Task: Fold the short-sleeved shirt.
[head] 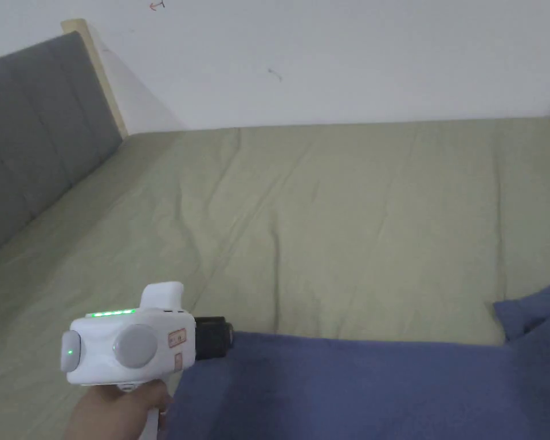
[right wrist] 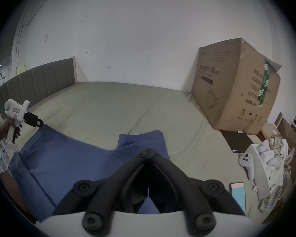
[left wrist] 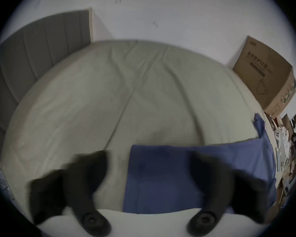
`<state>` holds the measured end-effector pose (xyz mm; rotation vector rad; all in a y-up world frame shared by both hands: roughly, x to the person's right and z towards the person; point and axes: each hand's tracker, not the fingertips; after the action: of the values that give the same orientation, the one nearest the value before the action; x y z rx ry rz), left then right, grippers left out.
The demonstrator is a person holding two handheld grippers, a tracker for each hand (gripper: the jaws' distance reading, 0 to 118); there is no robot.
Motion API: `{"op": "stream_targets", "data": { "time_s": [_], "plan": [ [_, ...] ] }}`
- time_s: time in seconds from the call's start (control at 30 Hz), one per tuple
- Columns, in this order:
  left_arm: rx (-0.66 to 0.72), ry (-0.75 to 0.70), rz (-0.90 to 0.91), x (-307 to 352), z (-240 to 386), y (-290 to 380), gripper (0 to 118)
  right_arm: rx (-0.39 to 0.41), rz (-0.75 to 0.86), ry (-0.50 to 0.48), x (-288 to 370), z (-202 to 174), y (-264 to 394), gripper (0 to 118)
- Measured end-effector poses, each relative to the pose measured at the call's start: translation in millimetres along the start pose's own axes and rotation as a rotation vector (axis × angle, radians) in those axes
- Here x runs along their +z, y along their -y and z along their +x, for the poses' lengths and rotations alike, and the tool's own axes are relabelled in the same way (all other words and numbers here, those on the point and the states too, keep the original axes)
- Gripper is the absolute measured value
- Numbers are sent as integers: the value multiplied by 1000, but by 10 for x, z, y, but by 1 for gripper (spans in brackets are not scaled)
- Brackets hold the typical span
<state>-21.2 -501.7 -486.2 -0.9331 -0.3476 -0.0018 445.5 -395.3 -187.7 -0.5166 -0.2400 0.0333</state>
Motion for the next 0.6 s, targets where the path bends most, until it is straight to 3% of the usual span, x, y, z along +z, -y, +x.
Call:
{"op": "stream_targets", "data": {
  "time_s": [0.07,0.1,0.13,0.17,0.2,0.3,0.4,0.43,0.47,0.5,0.53,0.6],
  "plan": [
    [-7,-17,11,-158,-7,-21,98,18,-18,-3,-101,4,30,0],
    [-9,-30,2,-233,-2,-39,70,30,-24,-7,-145,4,34,0],
    [-10,-24,-3,-199,25,-15,19,35,-31,-12,-183,8,36,0],
    [-5,-22,2,-186,54,8,1,32,-40,-14,-227,32,56,0],
    [-20,-120,76,-112,98,54,1,21,-50,-19,-270,69,82,0],
    [-66,13,64,-17,260,142,1,-88,-106,-72,-449,177,89,0],
    [-139,-11,89,162,345,274,1,-120,-202,-26,-870,420,108,0],
    [-134,-1,88,199,340,284,1,-153,-244,-36,-1026,491,102,18],
    [-129,12,81,228,336,293,1,-181,-291,-48,-1201,588,129,50],
    [-127,18,84,279,349,306,1,-172,-350,-54,-1361,622,143,93],
    [-128,18,90,320,361,316,1,-151,-388,-51,-1484,641,178,117],
    [-134,11,96,352,338,315,1,-132,-436,-27,-1665,642,228,116]
  ]
}}
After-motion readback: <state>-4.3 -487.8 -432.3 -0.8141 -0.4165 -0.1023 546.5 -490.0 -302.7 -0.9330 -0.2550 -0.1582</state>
